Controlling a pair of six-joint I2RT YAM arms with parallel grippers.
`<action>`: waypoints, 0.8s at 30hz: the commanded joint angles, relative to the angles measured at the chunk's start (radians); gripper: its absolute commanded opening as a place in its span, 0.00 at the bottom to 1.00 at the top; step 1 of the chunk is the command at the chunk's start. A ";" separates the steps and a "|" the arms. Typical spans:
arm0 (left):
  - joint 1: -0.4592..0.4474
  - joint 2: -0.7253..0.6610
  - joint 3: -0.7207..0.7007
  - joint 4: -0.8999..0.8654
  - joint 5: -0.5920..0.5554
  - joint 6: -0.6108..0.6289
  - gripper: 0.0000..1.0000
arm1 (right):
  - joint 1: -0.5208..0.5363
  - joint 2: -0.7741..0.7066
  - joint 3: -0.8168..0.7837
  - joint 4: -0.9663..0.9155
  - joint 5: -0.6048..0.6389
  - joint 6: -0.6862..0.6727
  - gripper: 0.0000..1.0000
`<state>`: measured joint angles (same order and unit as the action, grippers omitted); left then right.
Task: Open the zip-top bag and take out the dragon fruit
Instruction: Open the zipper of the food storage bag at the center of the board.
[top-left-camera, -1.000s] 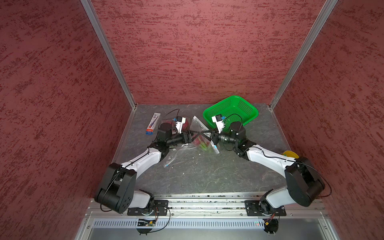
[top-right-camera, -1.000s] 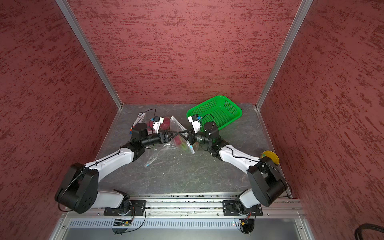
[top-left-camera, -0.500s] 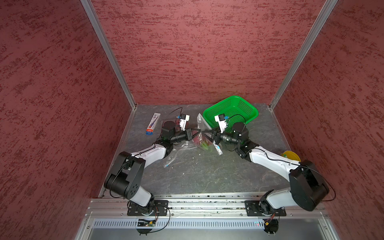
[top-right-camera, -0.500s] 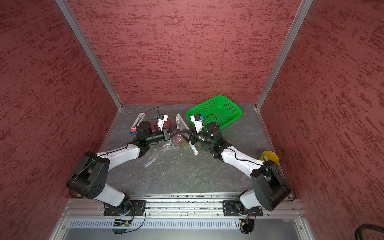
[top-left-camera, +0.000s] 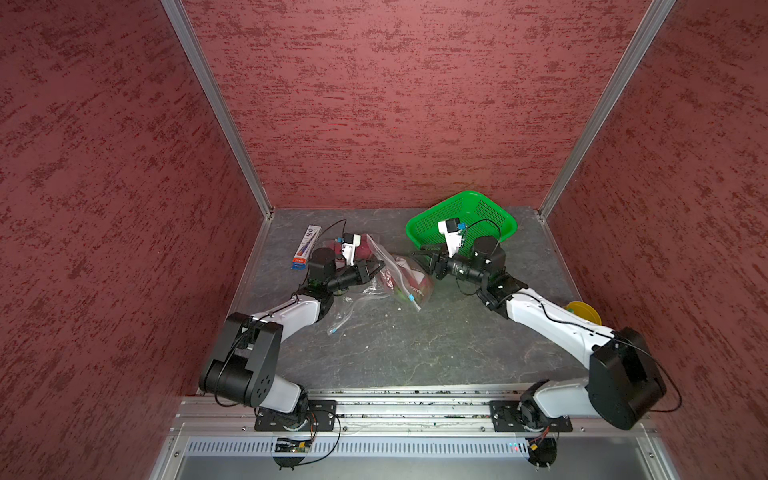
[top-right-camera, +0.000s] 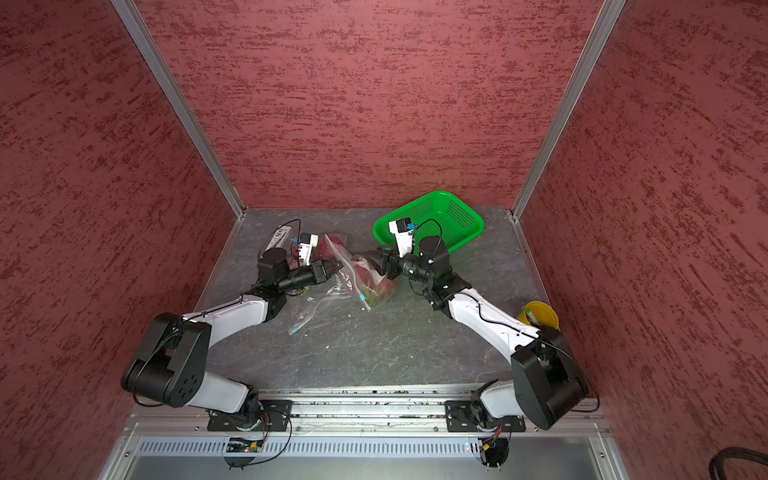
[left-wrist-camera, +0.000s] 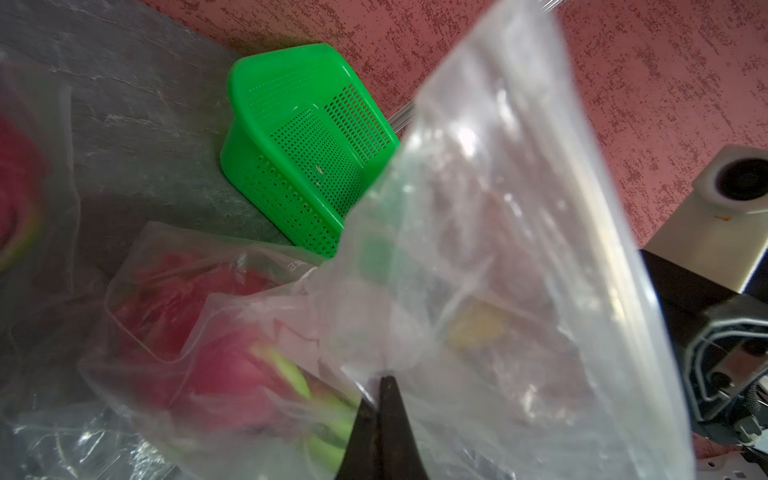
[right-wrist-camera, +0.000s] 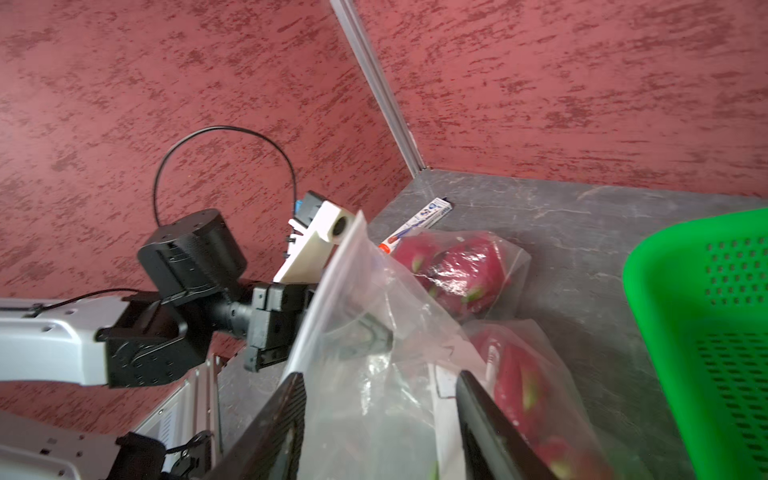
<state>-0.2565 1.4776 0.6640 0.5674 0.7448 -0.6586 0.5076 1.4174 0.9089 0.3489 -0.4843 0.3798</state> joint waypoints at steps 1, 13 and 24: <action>0.000 0.005 -0.012 0.053 0.019 -0.005 0.00 | -0.006 0.077 0.039 -0.011 0.003 0.009 0.68; -0.048 0.038 0.012 0.127 -0.040 -0.062 0.00 | 0.106 0.171 -0.095 0.315 -0.118 0.213 0.91; -0.053 0.046 0.004 0.175 -0.058 -0.116 0.00 | 0.128 0.247 -0.111 0.416 -0.133 0.294 0.40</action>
<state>-0.3046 1.5204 0.6586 0.6968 0.6960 -0.7582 0.6334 1.6539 0.8024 0.6998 -0.6037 0.6537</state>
